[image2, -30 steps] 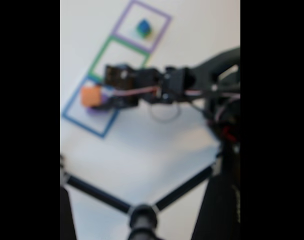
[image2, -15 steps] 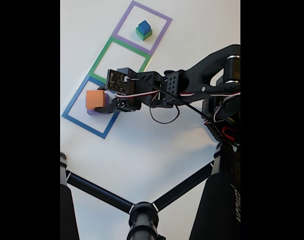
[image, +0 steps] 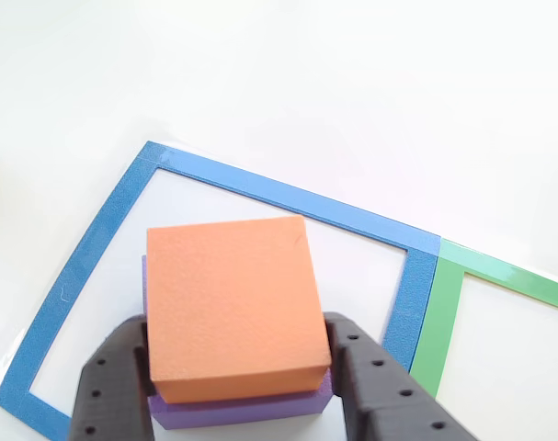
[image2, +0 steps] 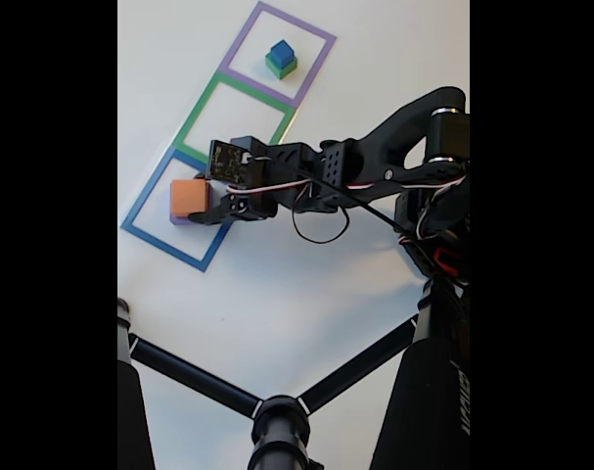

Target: Tower of hanoi

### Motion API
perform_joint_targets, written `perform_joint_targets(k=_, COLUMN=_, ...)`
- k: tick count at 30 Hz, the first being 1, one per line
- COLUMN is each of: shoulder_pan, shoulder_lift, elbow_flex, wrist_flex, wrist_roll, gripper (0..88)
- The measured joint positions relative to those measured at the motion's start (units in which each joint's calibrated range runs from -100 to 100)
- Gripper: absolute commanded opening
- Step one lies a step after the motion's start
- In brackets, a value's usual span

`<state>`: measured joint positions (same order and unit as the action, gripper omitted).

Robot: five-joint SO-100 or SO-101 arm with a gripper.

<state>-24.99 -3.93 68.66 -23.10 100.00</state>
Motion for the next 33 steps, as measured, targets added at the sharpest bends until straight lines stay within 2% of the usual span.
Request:
perform_joint_targets(k=5, shoulder_pan=0.5, shoulder_lift=0.8, elbow_flex=-0.1, wrist_flex=-1.0, wrist_roll=0.0, gripper=20.8)
perform_joint_targets(k=10, shoulder_pan=1.4, shoulder_lift=1.4, elbow_flex=0.0, wrist_flex=-1.9, wrist_roll=-0.2, gripper=25.5)
perform_joint_targets(k=18, shoulder_pan=2.1, shoulder_lift=1.4, elbow_flex=0.0, wrist_flex=-2.3, wrist_roll=-0.2, gripper=30.9)
perform_joint_targets(k=24, shoulder_pan=0.4, shoulder_lift=-3.4, elbow_flex=-0.4, wrist_flex=-0.5, wrist_roll=-0.2, gripper=31.8)
perform_joint_targets(k=28, shoulder_pan=-0.8, shoulder_lift=-10.5, elbow_flex=-3.5, wrist_flex=7.9, wrist_roll=0.0, gripper=25.0)
perform_joint_targets(k=33, shoulder_pan=-0.2, shoulder_lift=-20.9, elbow_flex=-8.5, wrist_flex=24.3, wrist_roll=0.0, gripper=4.9)
